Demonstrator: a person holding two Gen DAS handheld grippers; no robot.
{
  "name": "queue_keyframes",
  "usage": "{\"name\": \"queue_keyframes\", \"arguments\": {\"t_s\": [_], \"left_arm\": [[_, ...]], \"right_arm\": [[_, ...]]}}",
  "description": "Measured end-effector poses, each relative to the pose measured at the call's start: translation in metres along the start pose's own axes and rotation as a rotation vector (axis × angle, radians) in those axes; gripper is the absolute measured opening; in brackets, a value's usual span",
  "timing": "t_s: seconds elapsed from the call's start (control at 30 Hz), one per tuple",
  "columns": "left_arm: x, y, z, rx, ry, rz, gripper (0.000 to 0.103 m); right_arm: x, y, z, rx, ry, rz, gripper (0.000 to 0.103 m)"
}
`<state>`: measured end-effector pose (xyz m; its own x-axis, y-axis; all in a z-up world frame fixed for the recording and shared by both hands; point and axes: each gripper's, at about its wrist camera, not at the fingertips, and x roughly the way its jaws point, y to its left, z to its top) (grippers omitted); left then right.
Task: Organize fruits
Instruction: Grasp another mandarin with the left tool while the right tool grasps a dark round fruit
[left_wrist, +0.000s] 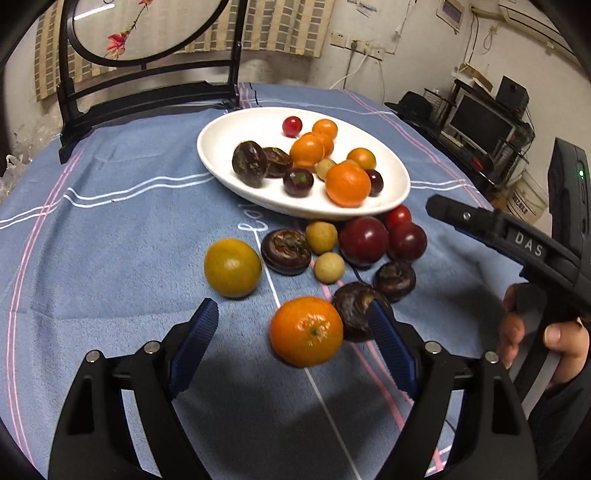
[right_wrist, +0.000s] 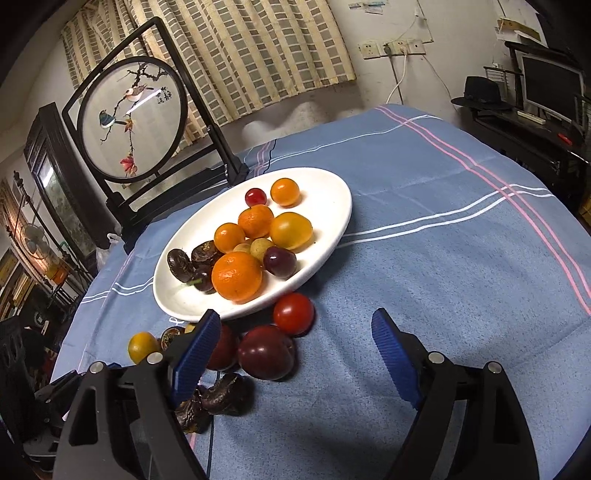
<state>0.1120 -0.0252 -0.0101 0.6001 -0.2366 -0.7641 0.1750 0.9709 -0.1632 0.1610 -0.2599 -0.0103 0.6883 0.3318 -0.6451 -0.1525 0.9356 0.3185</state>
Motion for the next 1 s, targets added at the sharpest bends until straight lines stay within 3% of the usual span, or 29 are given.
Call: {"name": "queue_keyframes", "arguments": {"t_s": [0.1,0.17,0.3,0.77,1.0], "left_arm": [[0.003,-0.003,-0.003,0.025,0.019,0.003,0.073],[0.007,-0.004,-0.005,0.043,0.033,0.008,0.060],[0.010,-0.007,-0.008,0.067,0.039,-0.004,0.048],[0.006,-0.002,-0.004,0.036,0.036,-0.021,0.042],[-0.007,0.022,0.005,-0.060,-0.016,0.015,0.042]], "right_arm": [[-0.001,0.003,-0.001,-0.014,0.002,0.005,0.085],[-0.002,0.005,-0.001,-0.022,-0.001,0.008,0.085],[-0.002,0.008,-0.001,-0.038,0.000,0.010,0.085],[-0.007,0.017,-0.007,-0.083,0.007,0.028,0.085],[-0.015,0.042,-0.032,-0.203,0.137,0.136,0.085]]}}
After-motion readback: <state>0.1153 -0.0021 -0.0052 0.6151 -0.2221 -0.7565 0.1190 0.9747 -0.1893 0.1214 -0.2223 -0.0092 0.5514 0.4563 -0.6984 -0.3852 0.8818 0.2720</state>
